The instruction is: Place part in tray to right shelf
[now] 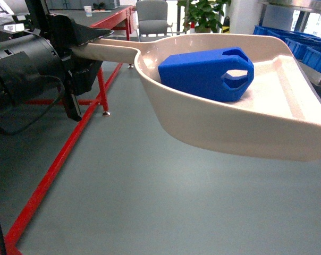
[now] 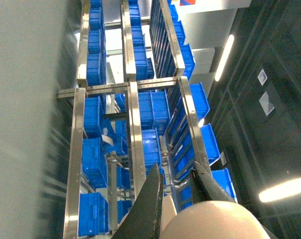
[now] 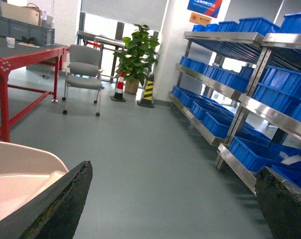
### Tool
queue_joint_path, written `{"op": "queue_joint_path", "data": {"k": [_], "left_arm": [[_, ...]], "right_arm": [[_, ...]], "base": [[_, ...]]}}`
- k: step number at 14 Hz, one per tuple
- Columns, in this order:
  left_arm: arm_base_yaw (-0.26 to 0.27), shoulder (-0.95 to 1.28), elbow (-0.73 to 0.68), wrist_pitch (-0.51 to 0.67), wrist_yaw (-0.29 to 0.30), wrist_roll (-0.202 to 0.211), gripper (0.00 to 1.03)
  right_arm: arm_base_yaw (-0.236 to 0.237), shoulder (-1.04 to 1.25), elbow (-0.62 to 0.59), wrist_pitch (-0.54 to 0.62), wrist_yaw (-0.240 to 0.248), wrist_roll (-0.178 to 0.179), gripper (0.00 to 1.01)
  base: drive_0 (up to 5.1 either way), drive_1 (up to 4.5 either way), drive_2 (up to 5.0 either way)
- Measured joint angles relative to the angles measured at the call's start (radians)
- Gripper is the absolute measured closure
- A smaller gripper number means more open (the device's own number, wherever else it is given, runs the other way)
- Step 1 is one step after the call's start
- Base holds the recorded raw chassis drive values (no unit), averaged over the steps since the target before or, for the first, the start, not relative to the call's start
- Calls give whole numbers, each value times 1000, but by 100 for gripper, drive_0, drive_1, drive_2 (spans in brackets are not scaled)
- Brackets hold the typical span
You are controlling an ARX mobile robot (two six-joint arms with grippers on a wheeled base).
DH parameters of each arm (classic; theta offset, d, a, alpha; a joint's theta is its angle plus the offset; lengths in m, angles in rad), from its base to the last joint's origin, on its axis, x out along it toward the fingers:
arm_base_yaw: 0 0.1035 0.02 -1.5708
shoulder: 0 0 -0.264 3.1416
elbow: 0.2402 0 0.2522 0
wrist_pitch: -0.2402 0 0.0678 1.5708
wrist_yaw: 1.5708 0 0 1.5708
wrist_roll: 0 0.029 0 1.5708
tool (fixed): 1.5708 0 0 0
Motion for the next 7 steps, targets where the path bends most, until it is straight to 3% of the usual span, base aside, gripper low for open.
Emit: {"op": "queue_joint_path", "data": {"k": [7], "left_arm": [[-1,0,0,-3,-3,1,90]], "right_arm": [[0,2,1,3,0,0,3]], "base": [[-3,415,-421]]}}
